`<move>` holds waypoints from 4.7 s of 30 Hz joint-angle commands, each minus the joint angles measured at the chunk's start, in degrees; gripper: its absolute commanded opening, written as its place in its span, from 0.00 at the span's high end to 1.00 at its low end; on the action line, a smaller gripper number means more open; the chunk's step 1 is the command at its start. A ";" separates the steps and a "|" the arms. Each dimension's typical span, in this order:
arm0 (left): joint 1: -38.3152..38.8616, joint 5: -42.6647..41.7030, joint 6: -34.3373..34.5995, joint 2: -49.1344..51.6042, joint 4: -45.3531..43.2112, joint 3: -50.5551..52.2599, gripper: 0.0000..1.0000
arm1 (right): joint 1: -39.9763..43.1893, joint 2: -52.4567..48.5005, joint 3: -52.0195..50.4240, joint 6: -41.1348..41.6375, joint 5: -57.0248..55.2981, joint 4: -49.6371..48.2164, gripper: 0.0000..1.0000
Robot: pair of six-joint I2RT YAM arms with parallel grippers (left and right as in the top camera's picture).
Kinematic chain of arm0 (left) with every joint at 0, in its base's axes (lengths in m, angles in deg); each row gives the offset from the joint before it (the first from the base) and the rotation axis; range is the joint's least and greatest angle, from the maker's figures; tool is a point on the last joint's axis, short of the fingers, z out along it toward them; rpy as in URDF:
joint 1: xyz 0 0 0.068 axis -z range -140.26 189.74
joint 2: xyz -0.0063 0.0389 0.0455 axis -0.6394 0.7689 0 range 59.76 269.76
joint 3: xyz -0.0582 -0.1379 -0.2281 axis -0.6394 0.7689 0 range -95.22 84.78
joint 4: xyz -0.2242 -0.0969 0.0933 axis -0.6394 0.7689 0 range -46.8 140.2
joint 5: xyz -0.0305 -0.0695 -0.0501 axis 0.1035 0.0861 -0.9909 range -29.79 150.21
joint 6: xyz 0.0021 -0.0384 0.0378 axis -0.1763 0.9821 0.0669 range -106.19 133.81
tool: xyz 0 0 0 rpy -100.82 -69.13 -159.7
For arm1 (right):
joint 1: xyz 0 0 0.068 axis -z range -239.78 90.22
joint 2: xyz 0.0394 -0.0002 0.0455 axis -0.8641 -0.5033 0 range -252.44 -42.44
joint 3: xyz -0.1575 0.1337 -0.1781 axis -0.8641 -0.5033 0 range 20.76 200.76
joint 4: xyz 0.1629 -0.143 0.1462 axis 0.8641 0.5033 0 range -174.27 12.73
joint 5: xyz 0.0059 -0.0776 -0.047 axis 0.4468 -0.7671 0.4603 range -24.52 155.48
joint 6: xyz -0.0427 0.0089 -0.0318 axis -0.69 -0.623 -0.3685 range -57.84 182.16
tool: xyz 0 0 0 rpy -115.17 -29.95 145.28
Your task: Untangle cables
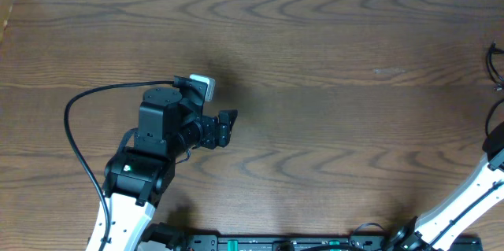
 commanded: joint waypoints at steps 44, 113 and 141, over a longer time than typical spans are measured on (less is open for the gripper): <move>1.49 -0.90 -1.46 -0.44 1.36 0.31 0.15 | -1.88 14.51 1.07 37.20 -35.43 33.31 0.01; 1.49 23.74 9.51 -17.44 9.35 0.28 0.02 | -45.66 69.92 -79.95 9.79 -11.28 -4.79 0.01; 1.49 18.10 5.20 -36.30 21.79 0.28 0.02 | -49.64 93.00 -94.73 14.34 -12.74 -7.69 0.01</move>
